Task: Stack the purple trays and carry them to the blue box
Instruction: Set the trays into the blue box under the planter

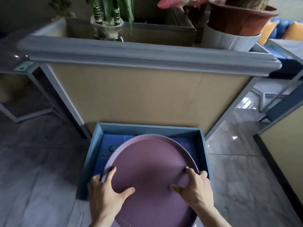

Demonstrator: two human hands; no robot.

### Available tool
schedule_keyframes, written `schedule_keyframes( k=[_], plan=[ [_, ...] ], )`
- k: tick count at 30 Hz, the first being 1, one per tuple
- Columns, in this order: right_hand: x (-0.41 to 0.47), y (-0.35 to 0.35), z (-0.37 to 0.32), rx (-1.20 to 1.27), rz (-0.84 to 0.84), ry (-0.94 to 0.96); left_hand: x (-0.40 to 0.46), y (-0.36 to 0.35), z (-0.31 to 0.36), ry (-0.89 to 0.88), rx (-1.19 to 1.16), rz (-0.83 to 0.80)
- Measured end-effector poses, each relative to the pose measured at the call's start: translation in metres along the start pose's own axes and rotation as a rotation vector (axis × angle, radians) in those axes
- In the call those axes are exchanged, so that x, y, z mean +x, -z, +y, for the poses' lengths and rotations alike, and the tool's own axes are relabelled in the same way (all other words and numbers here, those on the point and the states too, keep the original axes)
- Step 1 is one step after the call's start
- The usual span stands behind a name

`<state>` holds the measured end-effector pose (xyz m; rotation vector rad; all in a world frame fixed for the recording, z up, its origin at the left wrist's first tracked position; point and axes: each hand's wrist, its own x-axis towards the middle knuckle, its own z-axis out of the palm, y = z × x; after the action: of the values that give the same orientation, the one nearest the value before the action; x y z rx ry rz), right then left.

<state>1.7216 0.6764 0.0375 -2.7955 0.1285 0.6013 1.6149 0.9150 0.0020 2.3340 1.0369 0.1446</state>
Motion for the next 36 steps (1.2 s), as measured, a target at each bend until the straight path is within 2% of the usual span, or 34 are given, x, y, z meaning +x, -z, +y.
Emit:
schedule_keyframes(
  k=[11,27,36],
  plan=[
    [0.043,-0.033,-0.003,-0.004,-0.037,-0.067,0.033,-0.042,-0.015,0.015,0.054,-0.035],
    [0.073,-0.04,-0.008,-0.013,0.026,-0.104,0.041,-0.061,-0.01,0.036,0.062,-0.005],
    [0.079,-0.052,-0.003,-0.028,0.134,-0.054,0.043,-0.071,-0.016,0.033,0.055,0.003]
  ],
)
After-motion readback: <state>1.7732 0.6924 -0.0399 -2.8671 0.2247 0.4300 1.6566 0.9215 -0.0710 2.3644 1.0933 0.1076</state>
